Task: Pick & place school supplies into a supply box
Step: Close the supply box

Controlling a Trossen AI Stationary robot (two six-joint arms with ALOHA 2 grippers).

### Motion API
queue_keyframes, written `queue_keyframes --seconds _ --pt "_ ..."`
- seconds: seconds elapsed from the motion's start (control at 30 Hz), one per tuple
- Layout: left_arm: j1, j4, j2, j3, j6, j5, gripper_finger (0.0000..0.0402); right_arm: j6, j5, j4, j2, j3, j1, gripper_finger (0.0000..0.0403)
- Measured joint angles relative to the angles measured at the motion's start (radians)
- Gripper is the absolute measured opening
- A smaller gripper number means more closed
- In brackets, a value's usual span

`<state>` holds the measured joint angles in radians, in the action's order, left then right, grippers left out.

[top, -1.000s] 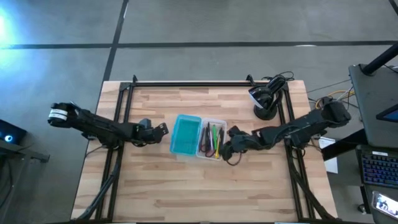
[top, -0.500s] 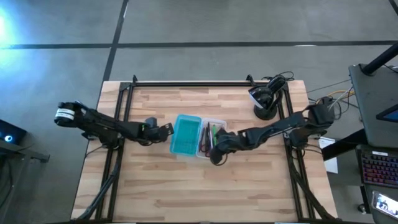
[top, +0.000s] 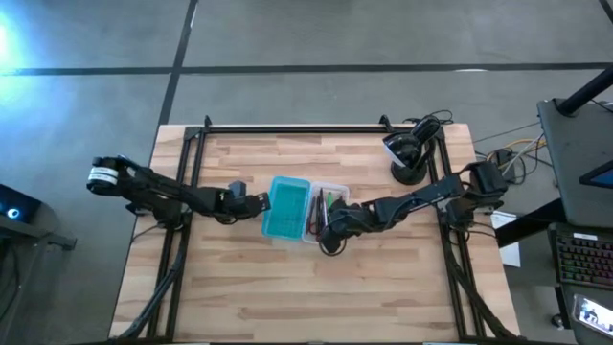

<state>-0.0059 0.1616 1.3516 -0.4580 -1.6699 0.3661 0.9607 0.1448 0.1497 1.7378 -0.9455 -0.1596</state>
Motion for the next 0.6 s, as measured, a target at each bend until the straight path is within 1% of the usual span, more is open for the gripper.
queue_keyframes --seconds 0.1,0.33,0.47,0.6 --pt "0.003 -0.038 0.007 -0.003 0.032 -0.008 0.0103 0.000 0.000 0.000 -0.001 0.000 0.000 0.0013" --pt "0.034 -0.052 0.059 -0.075 0.145 -0.059 0.0103 -0.019 0.004 0.000 -0.001 0.000 0.011 0.0013" --pt "0.041 -0.046 0.081 -0.116 0.184 -0.061 0.0103 -0.022 0.004 0.012 -0.001 0.001 0.016 0.0013" --pt "0.046 -0.048 0.072 -0.159 0.232 -0.054 0.0103 -0.021 0.008 0.070 -0.001 0.002 0.017 0.0013"
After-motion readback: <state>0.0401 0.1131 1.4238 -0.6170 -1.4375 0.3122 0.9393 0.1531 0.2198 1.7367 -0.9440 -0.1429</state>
